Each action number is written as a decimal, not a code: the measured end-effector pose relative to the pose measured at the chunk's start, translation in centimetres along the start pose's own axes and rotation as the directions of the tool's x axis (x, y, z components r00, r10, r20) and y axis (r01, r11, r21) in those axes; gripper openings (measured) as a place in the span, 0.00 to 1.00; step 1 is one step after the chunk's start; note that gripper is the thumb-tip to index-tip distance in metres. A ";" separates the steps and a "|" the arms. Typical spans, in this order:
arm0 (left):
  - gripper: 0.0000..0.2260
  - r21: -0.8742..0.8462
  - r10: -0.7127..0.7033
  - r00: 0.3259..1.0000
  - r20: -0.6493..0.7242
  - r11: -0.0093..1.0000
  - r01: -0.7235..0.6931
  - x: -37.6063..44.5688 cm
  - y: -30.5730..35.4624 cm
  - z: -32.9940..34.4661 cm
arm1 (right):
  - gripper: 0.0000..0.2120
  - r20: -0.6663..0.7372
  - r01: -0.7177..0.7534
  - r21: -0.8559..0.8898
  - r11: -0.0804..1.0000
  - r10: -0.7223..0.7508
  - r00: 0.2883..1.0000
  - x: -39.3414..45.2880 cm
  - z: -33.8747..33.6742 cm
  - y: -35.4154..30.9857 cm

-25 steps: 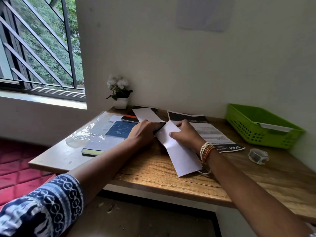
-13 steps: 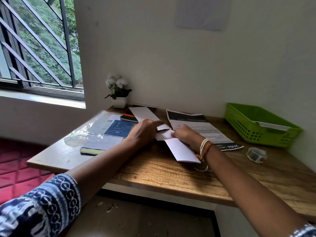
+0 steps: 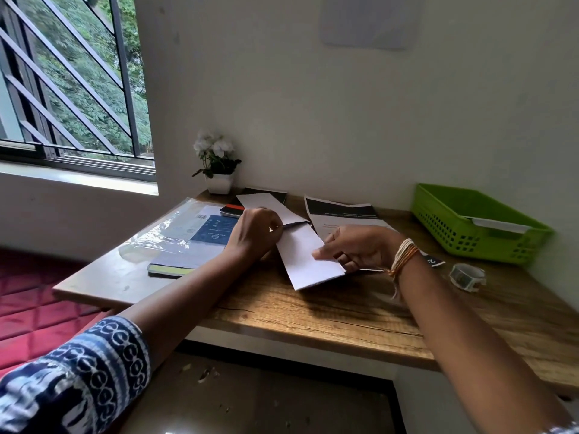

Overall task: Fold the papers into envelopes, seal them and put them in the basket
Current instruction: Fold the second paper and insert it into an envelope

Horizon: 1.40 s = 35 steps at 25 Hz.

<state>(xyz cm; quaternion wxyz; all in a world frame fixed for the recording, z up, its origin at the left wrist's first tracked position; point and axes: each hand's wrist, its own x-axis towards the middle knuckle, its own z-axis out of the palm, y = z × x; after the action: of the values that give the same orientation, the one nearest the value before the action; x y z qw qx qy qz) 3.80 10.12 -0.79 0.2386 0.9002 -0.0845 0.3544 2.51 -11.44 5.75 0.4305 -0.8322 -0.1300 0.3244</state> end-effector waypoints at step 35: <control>0.04 -0.164 0.221 0.974 0.048 0.964 -0.210 -0.9 1.6 -0.5 | 0.12 -0.320 0.308 -0.744 0.592 -0.721 0.615 3.9 1.3 1.5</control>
<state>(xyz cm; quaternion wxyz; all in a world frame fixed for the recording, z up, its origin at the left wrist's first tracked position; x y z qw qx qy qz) 2.36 8.95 -0.50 0.2661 0.8751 -0.2177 0.3406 4.54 -9.58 2.29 0.2255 -0.8990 -0.3373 -0.1647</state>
